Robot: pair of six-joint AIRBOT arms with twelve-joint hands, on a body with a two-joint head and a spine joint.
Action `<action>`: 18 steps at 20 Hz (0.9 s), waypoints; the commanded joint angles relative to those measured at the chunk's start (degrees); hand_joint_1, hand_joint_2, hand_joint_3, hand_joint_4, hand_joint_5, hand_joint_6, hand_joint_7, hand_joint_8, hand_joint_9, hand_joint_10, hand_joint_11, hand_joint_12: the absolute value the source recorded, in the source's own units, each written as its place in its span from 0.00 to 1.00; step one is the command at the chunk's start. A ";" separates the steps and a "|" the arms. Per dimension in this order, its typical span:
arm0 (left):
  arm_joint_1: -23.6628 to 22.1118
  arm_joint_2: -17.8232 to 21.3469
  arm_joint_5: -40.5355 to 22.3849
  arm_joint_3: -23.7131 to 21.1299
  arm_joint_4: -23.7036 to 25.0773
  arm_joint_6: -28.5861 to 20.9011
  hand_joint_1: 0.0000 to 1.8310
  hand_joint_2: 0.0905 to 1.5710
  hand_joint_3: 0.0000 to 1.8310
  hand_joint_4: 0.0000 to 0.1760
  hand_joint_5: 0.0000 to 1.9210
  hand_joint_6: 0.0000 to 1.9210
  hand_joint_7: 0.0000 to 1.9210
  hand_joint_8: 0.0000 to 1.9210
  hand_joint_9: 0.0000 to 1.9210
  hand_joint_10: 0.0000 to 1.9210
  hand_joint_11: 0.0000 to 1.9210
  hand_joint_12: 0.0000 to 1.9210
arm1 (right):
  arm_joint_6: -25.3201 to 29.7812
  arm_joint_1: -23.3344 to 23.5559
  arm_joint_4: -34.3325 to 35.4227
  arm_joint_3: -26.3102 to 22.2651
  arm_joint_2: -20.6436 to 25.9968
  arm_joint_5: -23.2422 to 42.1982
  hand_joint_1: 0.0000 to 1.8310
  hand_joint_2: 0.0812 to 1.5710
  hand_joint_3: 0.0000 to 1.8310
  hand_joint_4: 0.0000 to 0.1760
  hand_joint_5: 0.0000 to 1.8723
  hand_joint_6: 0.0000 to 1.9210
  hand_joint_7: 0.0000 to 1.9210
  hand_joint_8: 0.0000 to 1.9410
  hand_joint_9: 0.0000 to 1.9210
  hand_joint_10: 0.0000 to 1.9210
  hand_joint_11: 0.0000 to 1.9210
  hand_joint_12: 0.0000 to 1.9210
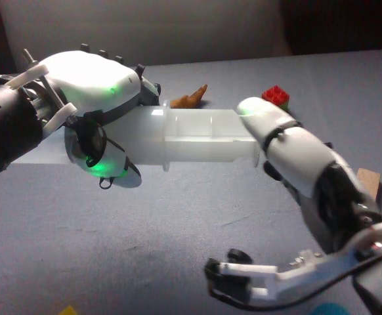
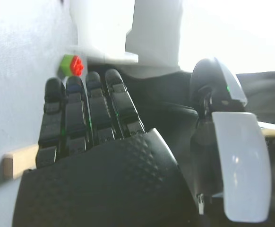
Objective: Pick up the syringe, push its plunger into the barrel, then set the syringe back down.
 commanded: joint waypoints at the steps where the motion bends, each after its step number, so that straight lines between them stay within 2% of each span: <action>1: -1.09 0.35 3.90 0.09 2.57 0.09 0.82 0.68 0.00 0.00 0.49 0.45 0.46 0.58 0.53 0.50 0.42 0.80 | 0.21 0.92 -5.49 0.31 -0.31 2.51 0.04 0.69 0.00 0.00 0.02 0.00 0.01 0.00 0.01 0.00 0.00 0.10; 5: -1.16 0.36 3.88 0.23 2.56 0.09 0.82 0.69 0.00 0.00 0.50 0.43 0.46 0.60 0.49 0.56 0.37 0.83 | 0.06 1.46 -8.58 1.44 -2.56 2.43 0.02 0.69 0.00 0.00 0.02 0.00 0.02 0.00 0.02 0.00 0.00 0.09; 7: -1.27 0.36 3.84 0.34 2.56 0.09 0.82 0.68 0.00 0.00 0.51 0.42 0.48 0.56 0.52 0.53 0.40 0.82 | -0.01 1.84 -9.85 1.43 -3.28 2.26 0.05 0.68 0.00 0.00 0.04 0.00 0.03 0.00 0.04 0.00 0.00 0.17; 9: -1.44 0.35 3.84 0.35 2.56 0.09 0.82 0.68 0.00 0.00 0.50 0.44 0.48 0.55 0.52 0.51 0.42 0.81 | -0.06 2.40 -10.00 1.44 -3.73 1.61 0.06 0.68 0.00 0.00 0.04 0.00 0.03 0.00 0.03 0.00 0.00 0.16; 11: -1.56 0.35 3.83 0.35 2.56 0.09 0.82 0.69 0.00 0.00 0.48 0.45 0.46 0.56 0.51 0.54 0.41 0.82 | -0.17 2.46 -10.89 1.43 -4.03 1.03 0.05 0.68 0.00 0.00 0.03 0.00 0.02 0.00 0.02 0.00 0.00 0.14; 13: -1.72 0.36 3.74 0.35 2.56 0.09 0.82 0.68 0.00 0.00 0.49 0.45 0.47 0.54 0.54 0.50 0.44 0.80 | -0.22 2.57 -11.75 1.39 -4.40 0.57 0.04 0.69 0.00 0.00 0.02 0.00 0.02 0.00 0.02 0.00 0.00 0.12; 18: -2.11 0.36 3.62 0.37 2.56 0.09 0.82 0.68 0.00 0.00 0.51 0.43 0.48 0.54 0.53 0.49 0.44 0.79 | -0.86 3.30 -11.76 1.40 -5.74 -0.10 0.04 0.68 0.00 0.00 0.03 0.00 0.02 0.00 0.02 0.00 0.00 0.15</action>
